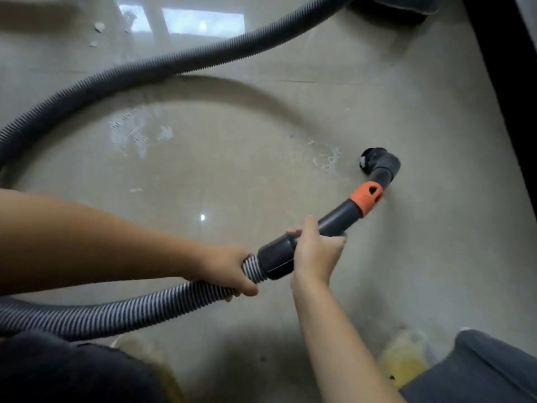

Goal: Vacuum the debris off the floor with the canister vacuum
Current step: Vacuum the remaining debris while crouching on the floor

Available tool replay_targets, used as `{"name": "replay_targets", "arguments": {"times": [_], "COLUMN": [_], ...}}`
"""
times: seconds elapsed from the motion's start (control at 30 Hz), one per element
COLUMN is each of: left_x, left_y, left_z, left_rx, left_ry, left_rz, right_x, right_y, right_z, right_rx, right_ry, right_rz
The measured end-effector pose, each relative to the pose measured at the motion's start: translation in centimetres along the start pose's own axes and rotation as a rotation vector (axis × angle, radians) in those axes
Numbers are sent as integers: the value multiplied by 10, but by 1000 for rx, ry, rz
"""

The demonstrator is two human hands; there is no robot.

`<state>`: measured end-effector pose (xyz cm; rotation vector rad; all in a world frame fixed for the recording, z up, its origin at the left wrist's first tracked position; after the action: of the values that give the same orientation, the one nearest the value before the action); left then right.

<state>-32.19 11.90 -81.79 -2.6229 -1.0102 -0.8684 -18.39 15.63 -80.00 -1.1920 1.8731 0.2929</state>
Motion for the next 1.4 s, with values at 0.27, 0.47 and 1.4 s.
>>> {"name": "replay_targets", "arguments": {"times": [0.27,0.47,1.4], "left_x": [-91,-34,-123], "left_y": [-11,-4,-31], "left_z": [-86,-48,-106], "left_rx": [65,-74,525], "left_ry": [-70,67,-6], "left_rz": [27,128,-376], "right_x": [40,28,25], "right_y": [62,-18,170], "right_z": [-98,-62,-123], "right_rx": [-410,155,-802], "right_ry": [136,71,-35], "right_rz": [-47,13,-339]}}
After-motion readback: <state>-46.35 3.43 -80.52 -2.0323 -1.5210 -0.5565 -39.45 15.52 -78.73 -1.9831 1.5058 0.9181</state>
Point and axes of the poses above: each hand's wrist, its own z-axis towards the middle knuckle, its own y-axis out of the palm, x = y × z, the point moved 4 cm from there along z, towards the middle knuckle, and after that the axes turned 1 degree about y, right-handed, at the moved point
